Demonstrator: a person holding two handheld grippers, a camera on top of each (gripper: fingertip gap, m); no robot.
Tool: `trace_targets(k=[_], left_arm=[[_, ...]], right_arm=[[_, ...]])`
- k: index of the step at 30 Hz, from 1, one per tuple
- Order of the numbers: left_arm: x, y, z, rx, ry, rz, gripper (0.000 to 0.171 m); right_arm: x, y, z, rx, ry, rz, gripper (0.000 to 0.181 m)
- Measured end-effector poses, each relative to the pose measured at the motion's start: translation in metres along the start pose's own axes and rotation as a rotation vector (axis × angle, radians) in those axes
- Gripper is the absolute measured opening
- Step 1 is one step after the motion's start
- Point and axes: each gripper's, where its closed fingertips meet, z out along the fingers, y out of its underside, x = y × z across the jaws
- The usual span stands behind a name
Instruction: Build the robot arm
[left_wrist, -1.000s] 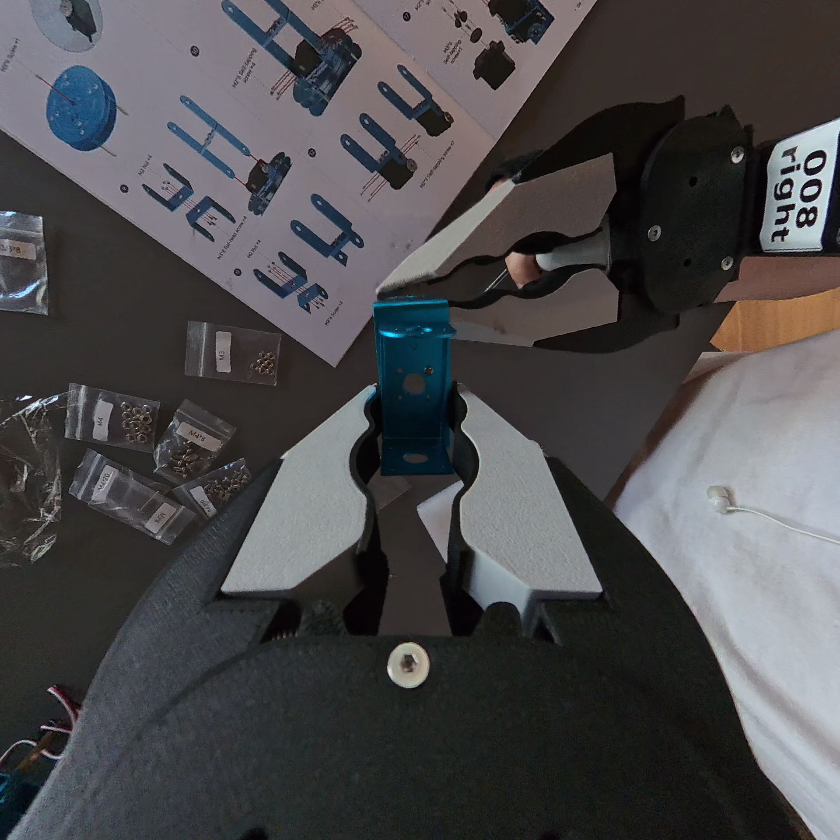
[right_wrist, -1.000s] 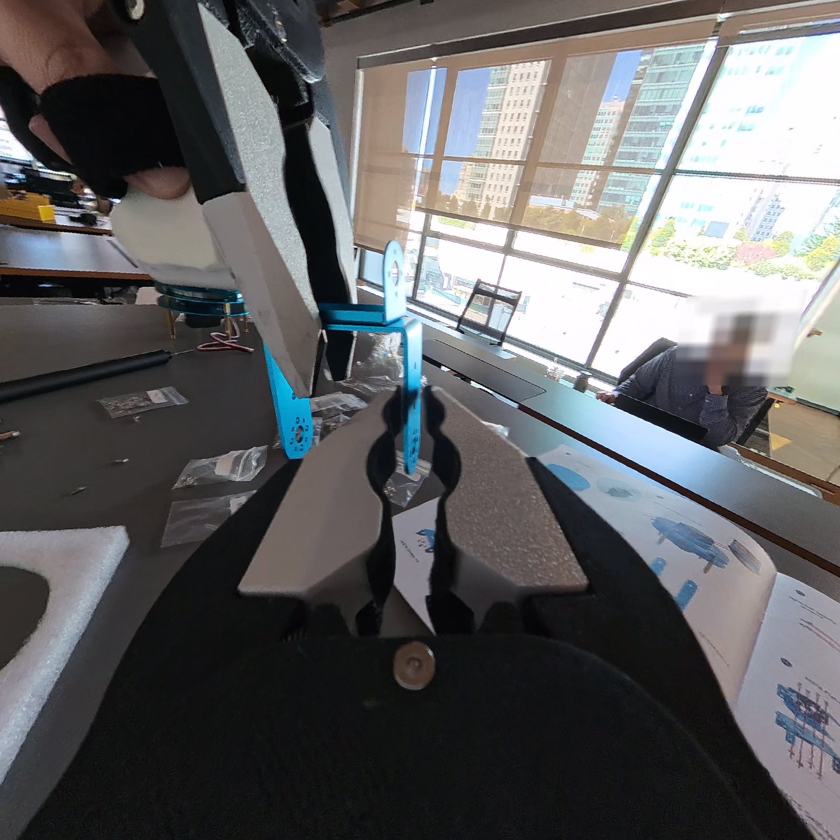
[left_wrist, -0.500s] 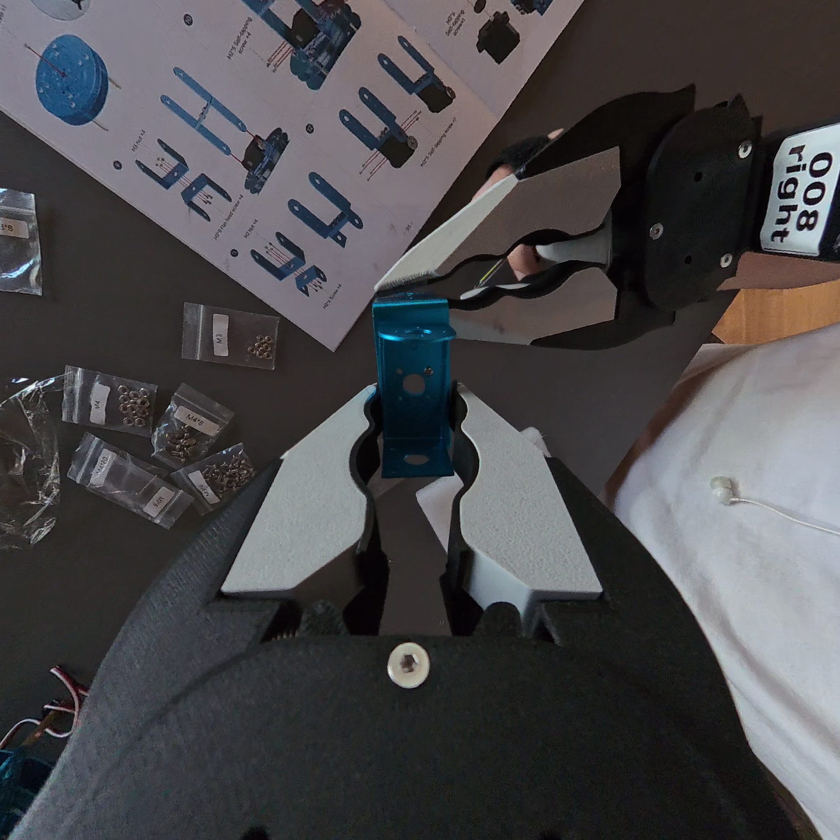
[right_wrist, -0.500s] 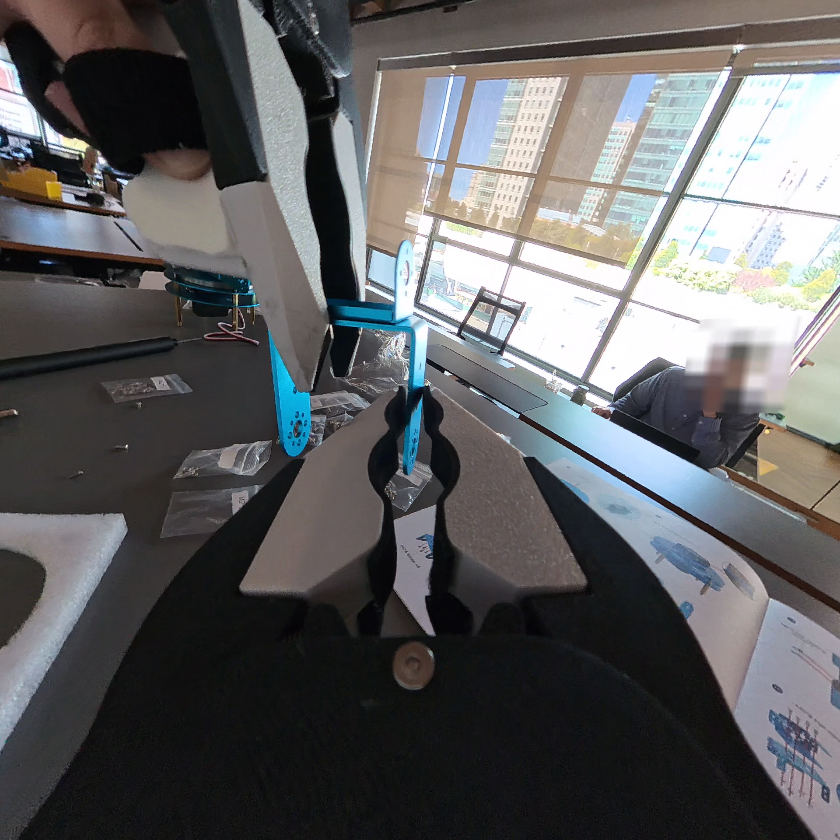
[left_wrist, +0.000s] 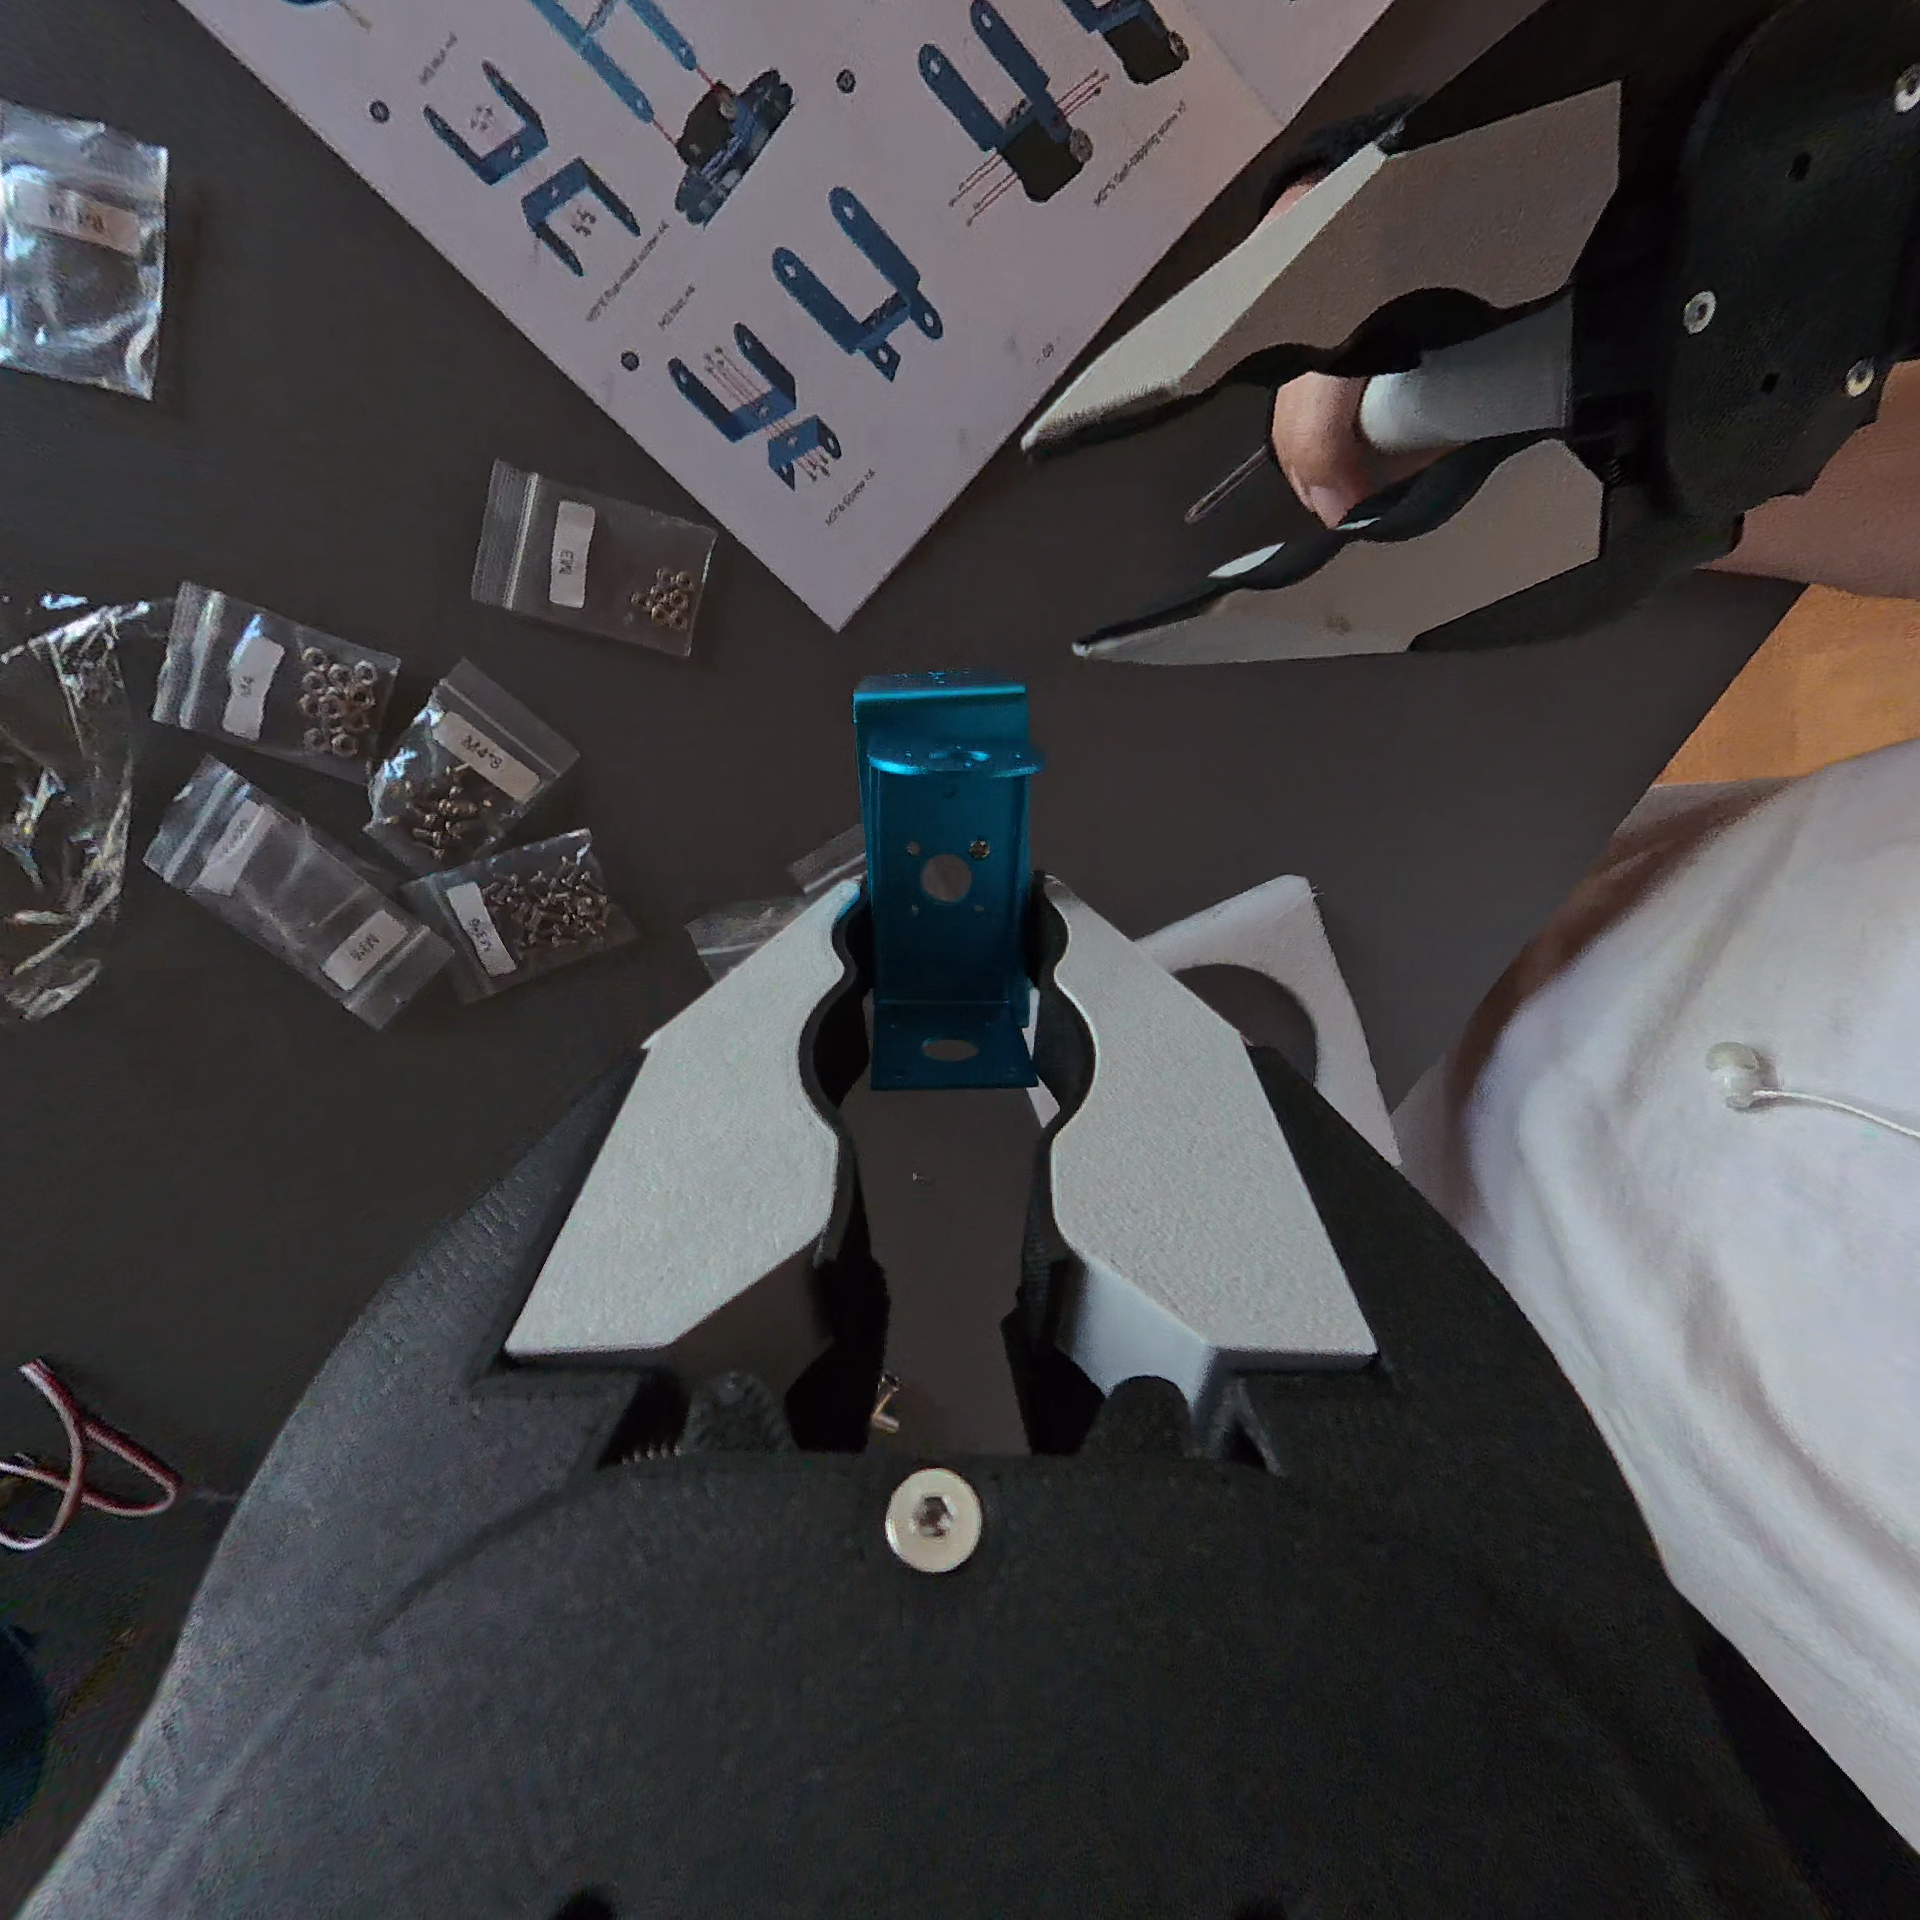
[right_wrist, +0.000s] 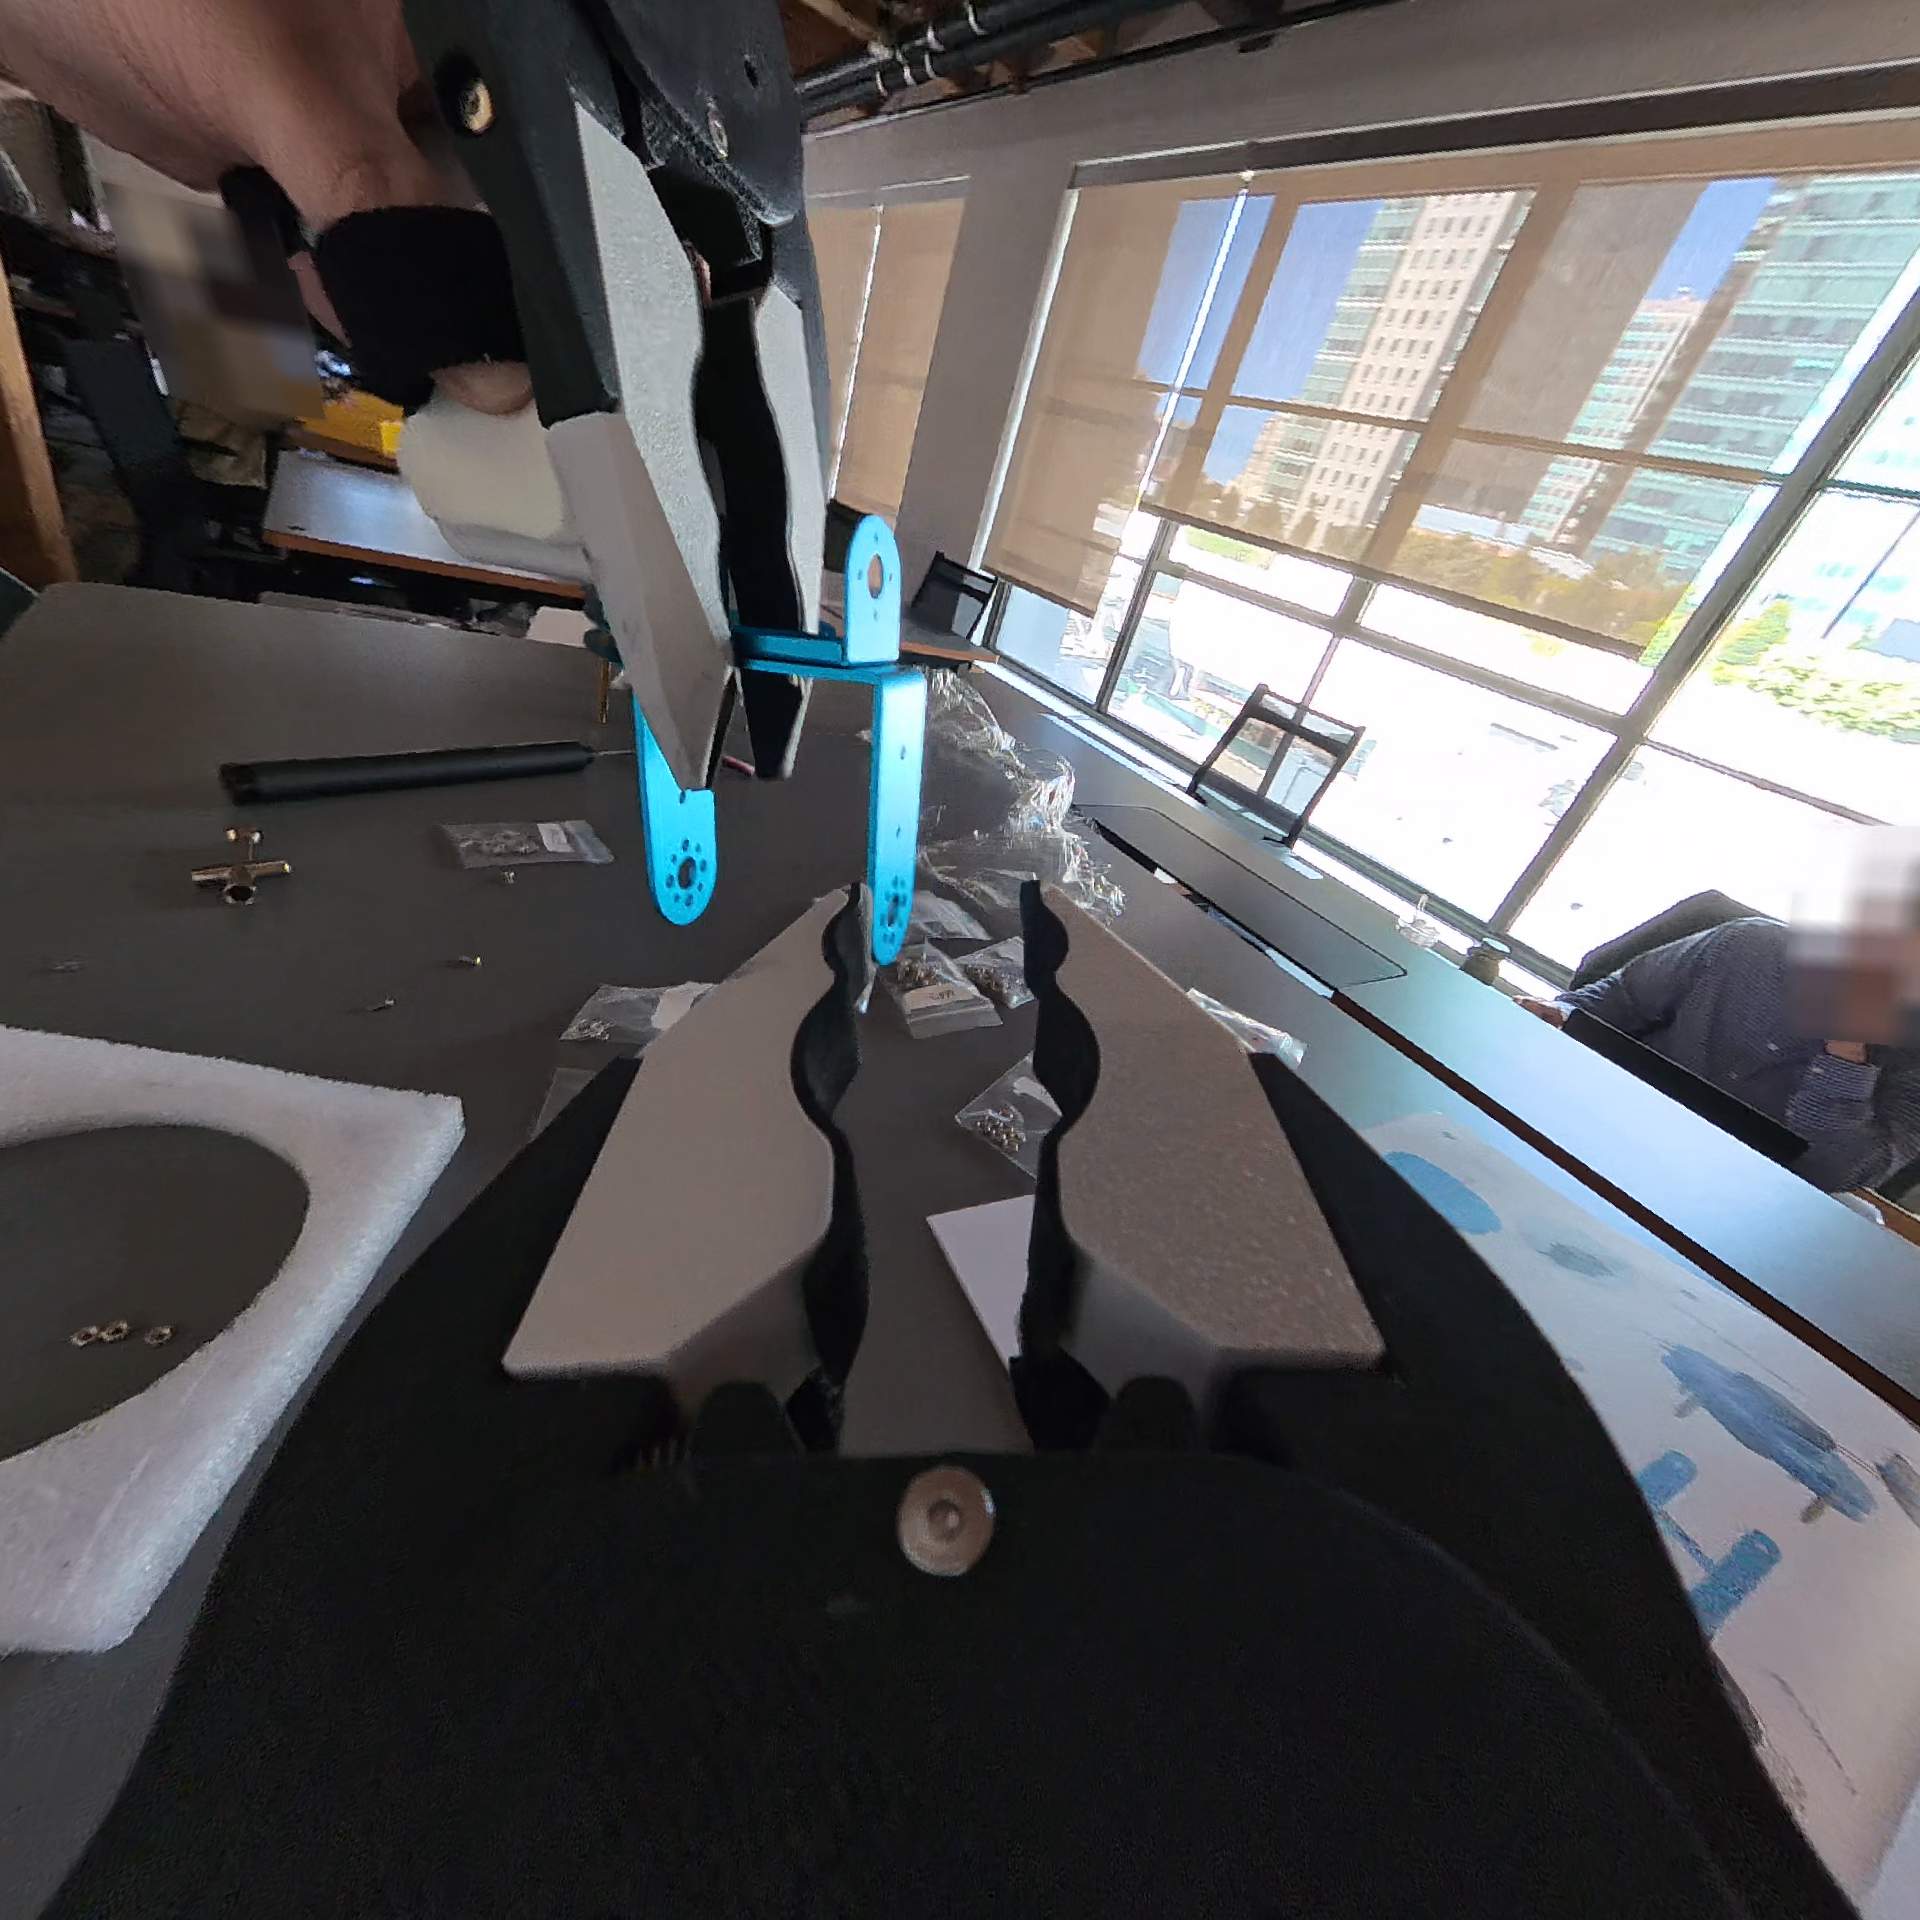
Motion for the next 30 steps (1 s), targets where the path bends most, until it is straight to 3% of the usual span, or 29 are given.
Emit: trace_targets(k=[4, 7, 10, 11, 13, 22, 30], left_arm=[[-0.01, 0.021, -0.004, 0.014, -0.012, -0.049, 0.027], [-0.015, 0.035, -0.009, 0.041, -0.015, -0.086, 0.027], [-0.018, 0.048, -0.015, 0.06, -0.014, -0.118, 0.027], [-0.018, 0.051, -0.016, 0.062, -0.014, -0.123, 0.027], [-0.019, 0.058, -0.017, 0.065, -0.017, -0.12, 0.027], [-0.025, 0.083, -0.024, 0.093, 0.025, -0.093, 0.027], [-0.023, 0.085, -0.037, 0.101, 0.132, 0.015, 0.027]], right_arm=[[-0.017, 0.006, 0.003, -0.059, -0.091, -0.012, 0.027], [-0.051, 0.012, -0.004, -0.173, -0.315, 0.014, 0.026], [-0.104, 0.018, -0.027, -0.298, -0.648, 0.114, 0.012], [-0.116, 0.021, -0.034, -0.345, -0.712, 0.121, 0.001], [-0.133, 0.029, -0.041, -0.419, -0.782, 0.052, 0.0], [-0.157, 0.072, -0.043, -0.814, -0.93, -0.279, 0.007], [-0.162, 0.082, -0.047, -1.023, -1.017, -0.512, 0.012]])
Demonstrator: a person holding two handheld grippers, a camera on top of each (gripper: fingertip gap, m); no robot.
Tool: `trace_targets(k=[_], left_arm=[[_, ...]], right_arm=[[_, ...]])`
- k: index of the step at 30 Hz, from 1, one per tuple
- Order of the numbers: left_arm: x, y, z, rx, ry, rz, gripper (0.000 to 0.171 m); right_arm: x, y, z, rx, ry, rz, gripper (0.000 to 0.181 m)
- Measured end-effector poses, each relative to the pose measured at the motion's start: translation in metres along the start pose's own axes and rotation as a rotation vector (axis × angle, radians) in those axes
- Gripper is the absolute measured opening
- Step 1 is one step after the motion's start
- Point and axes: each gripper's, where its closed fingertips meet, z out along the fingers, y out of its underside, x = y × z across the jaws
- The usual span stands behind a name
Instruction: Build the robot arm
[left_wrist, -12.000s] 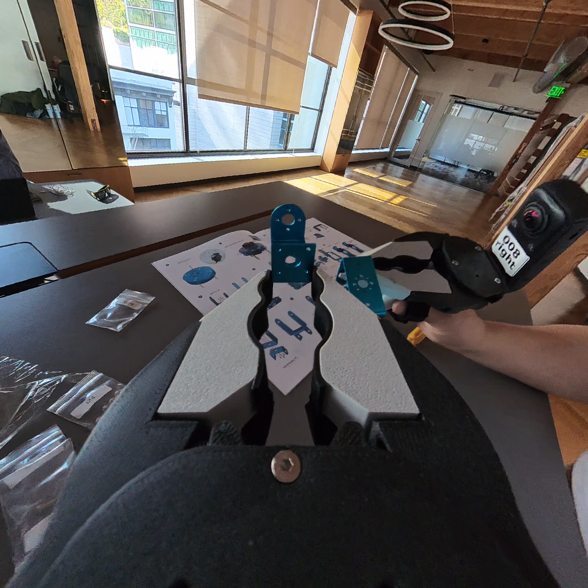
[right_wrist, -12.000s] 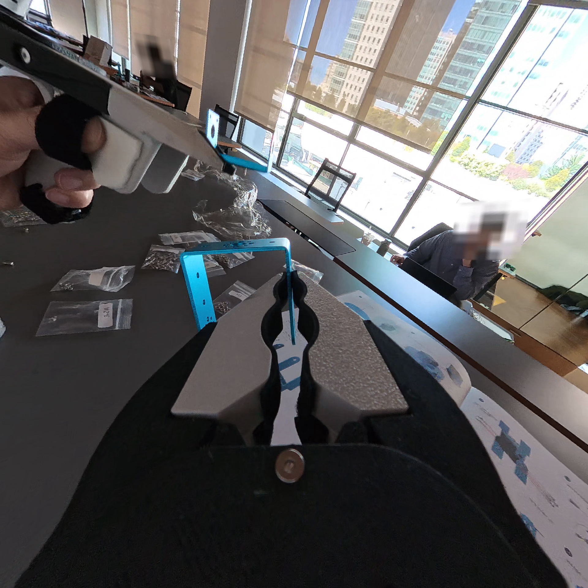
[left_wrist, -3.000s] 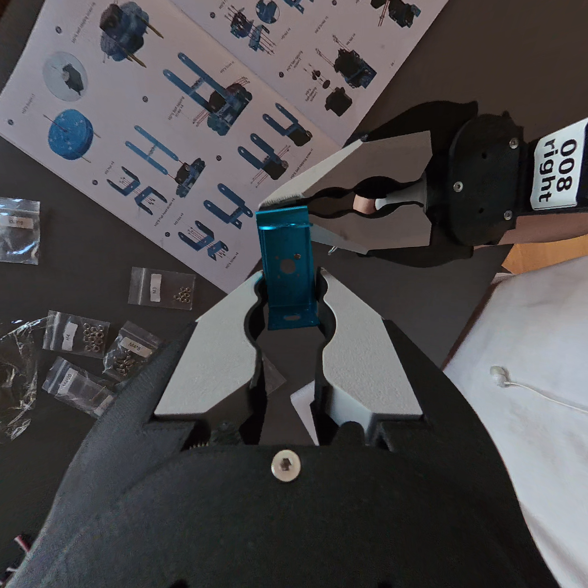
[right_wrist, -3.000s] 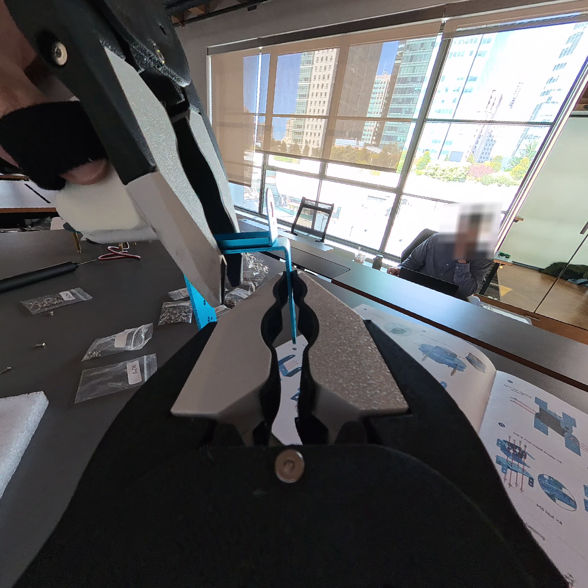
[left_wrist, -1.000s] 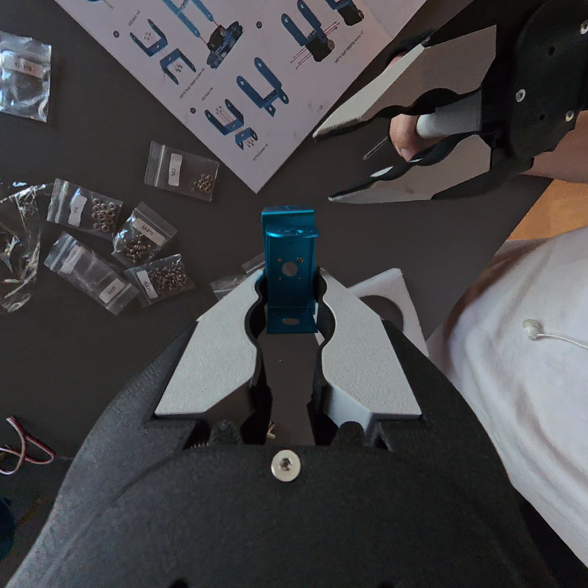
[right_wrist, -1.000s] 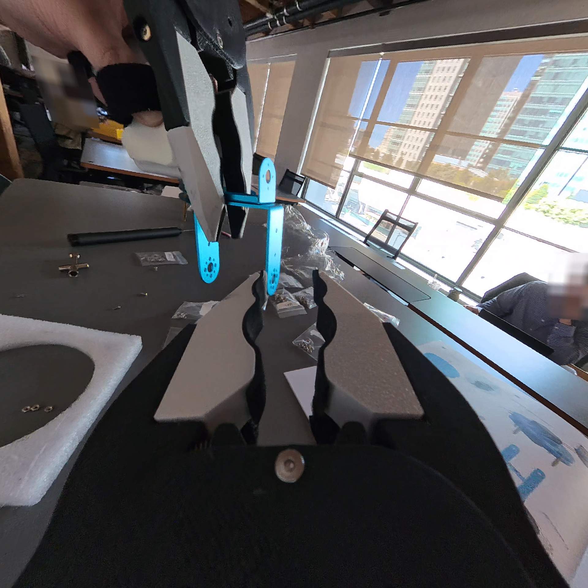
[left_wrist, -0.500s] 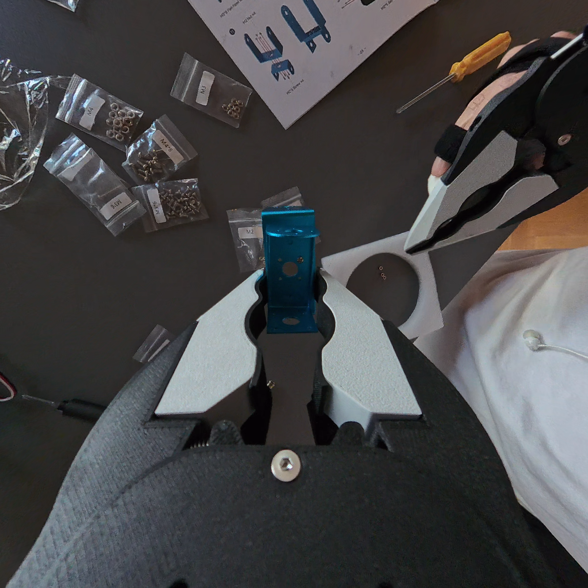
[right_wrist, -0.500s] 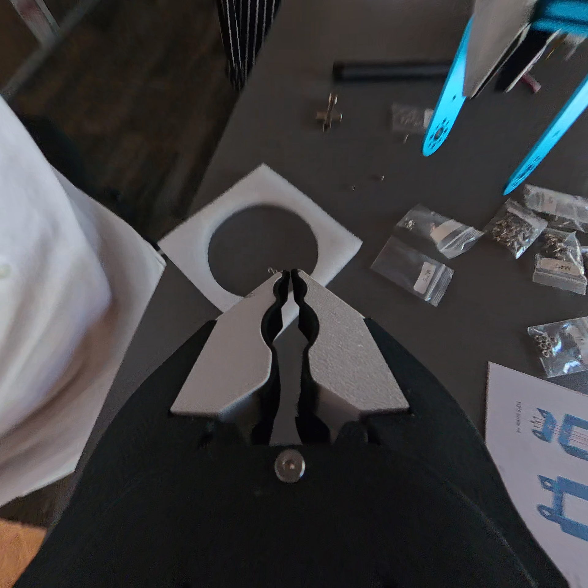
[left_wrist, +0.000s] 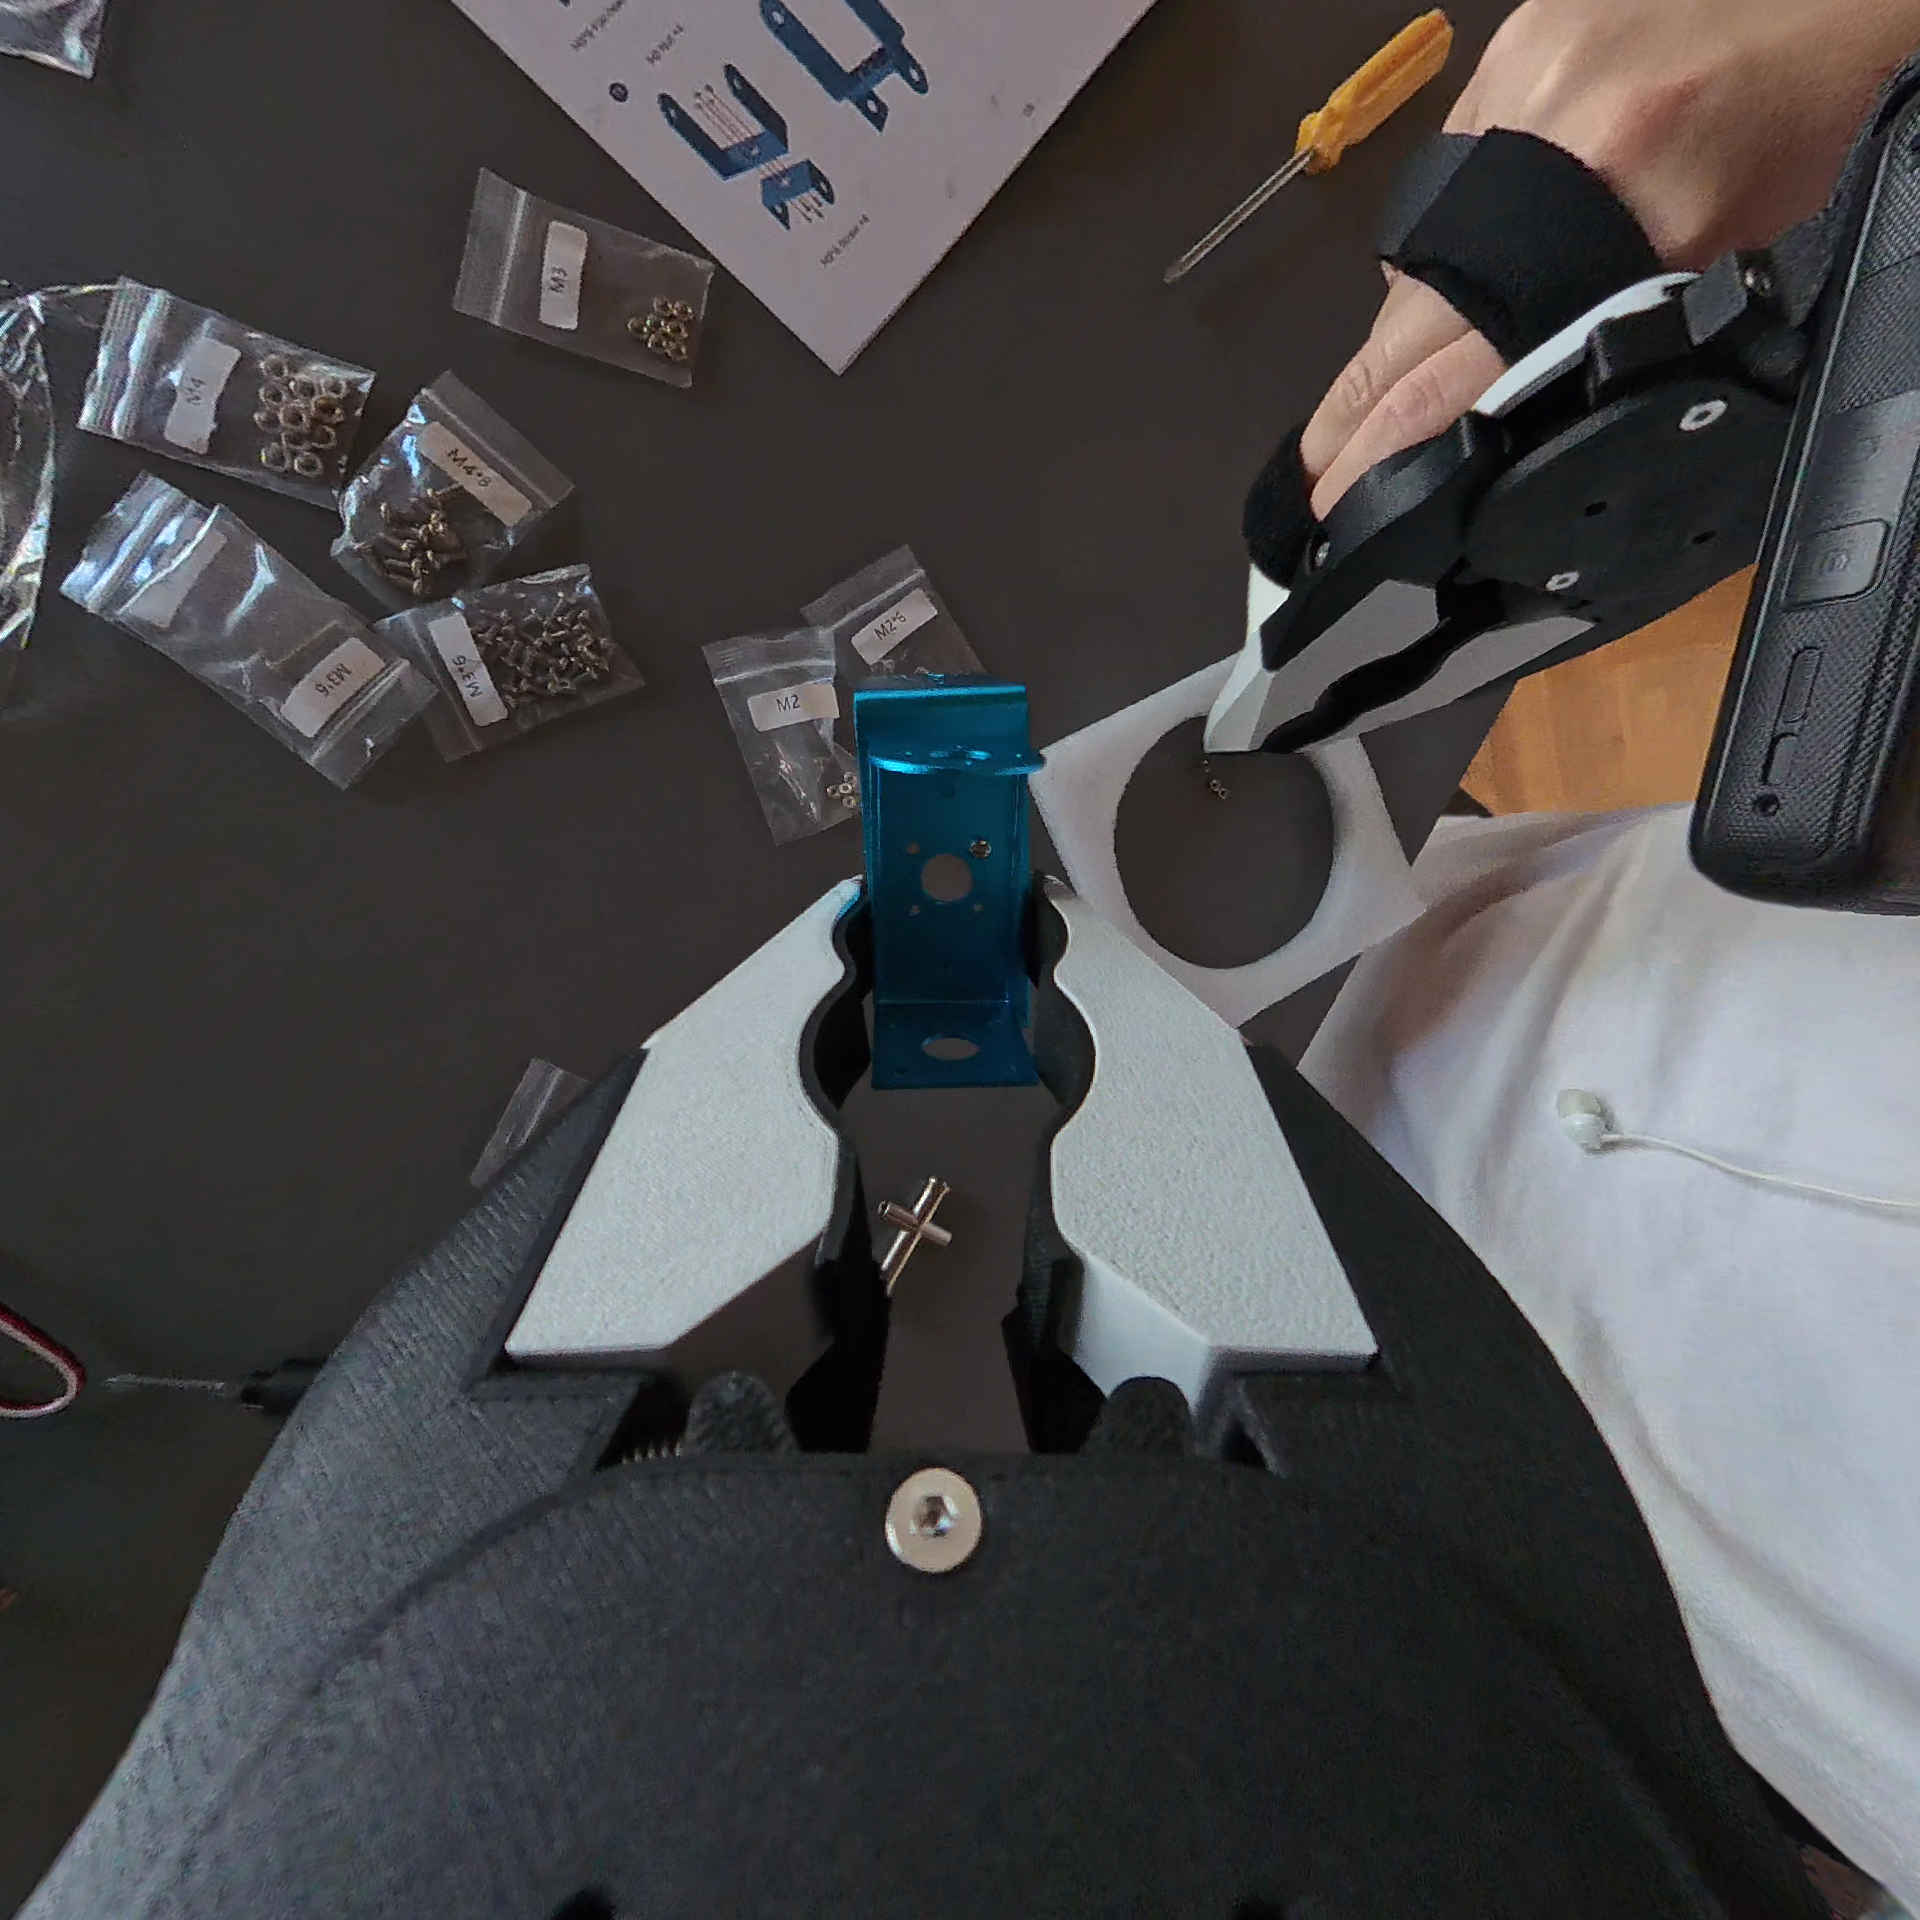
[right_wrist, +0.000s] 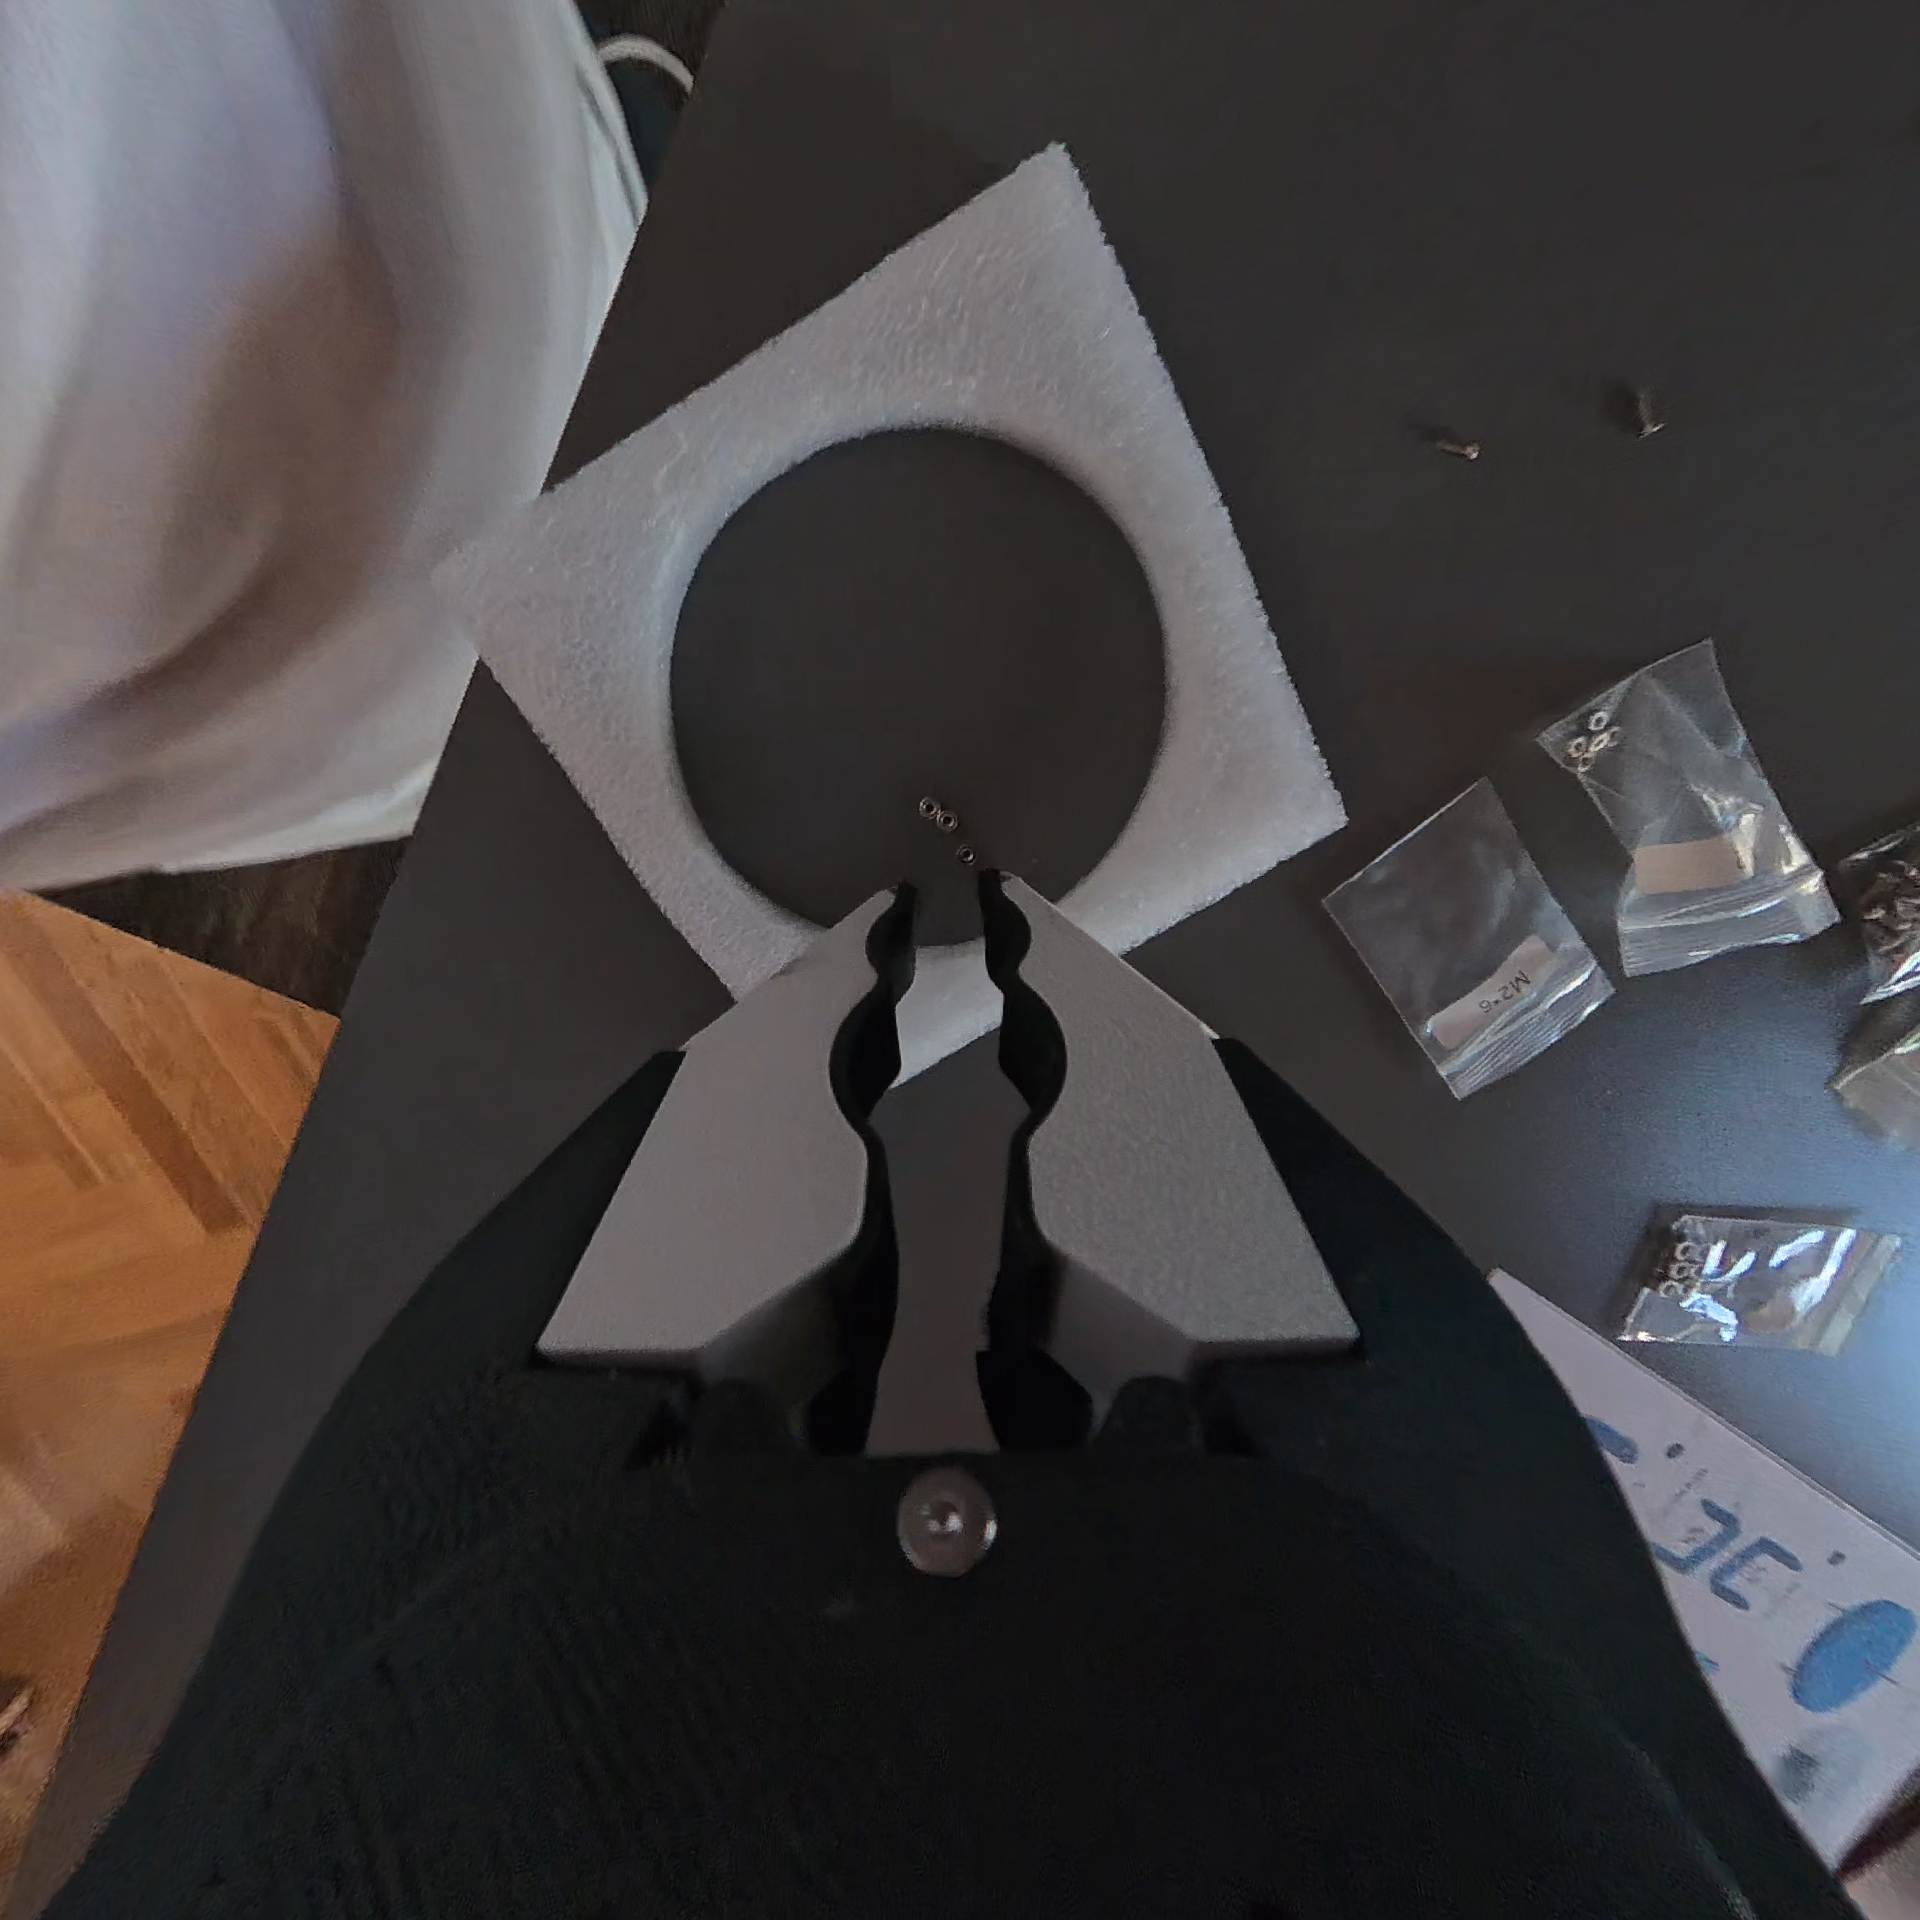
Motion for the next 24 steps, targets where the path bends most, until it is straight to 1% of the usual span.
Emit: trace_targets(k=[5, 10, 13, 14, 15, 16, 18, 20, 22, 24], left_arm=[[0.007, 0.0, -0.005, -0.029, 0.033, 0.059, 0.027], [0.007, -0.002, -0.007, -0.064, 0.029, 0.086, 0.027], [0.009, -0.002, -0.009, -0.061, 0.028, 0.084, 0.027], [0.009, -0.001, -0.01, -0.059, 0.029, 0.079, 0.027], [0.009, 0.0, -0.011, -0.057, 0.026, 0.074, 0.027], [0.007, 0.001, -0.013, -0.054, 0.022, 0.068, 0.027], [0.003, 0.004, -0.016, -0.049, 0.013, 0.053, 0.027], [-0.003, 0.009, -0.02, -0.05, -0.005, 0.039, 0.027], [-0.009, 0.014, -0.024, -0.049, -0.014, 0.021, 0.027], [-0.014, 0.019, -0.029, -0.043, -0.027, 0.01, 0.027]], right_arm=[[0.002, 0.003, 0.004, -0.053, -0.005, -0.071, 0.011], [0.003, 0.001, 0.004, -0.021, -0.035, -0.122, 0.011], [0.007, -0.005, 0.004, -0.007, -0.019, -0.121, 0.012], [0.007, -0.014, 0.003, 0.028, -0.017, -0.118, 0.012], [0.011, -0.029, 0.0, 0.089, 0.011, -0.105, 0.011], [0.02, -0.048, -0.002, 0.159, 0.063, -0.071, 0.01], [0.029, -0.085, -0.004, 0.286, 0.099, 0.027, 0.008], [0.036, -0.114, -0.001, 0.354, 0.125, 0.082, 0.004], [0.036, -0.129, 0.007, 0.329, 0.096, 0.07, 0.003], [0.036, -0.134, 0.017, 0.249, 0.076, 0.003, 0.009]])
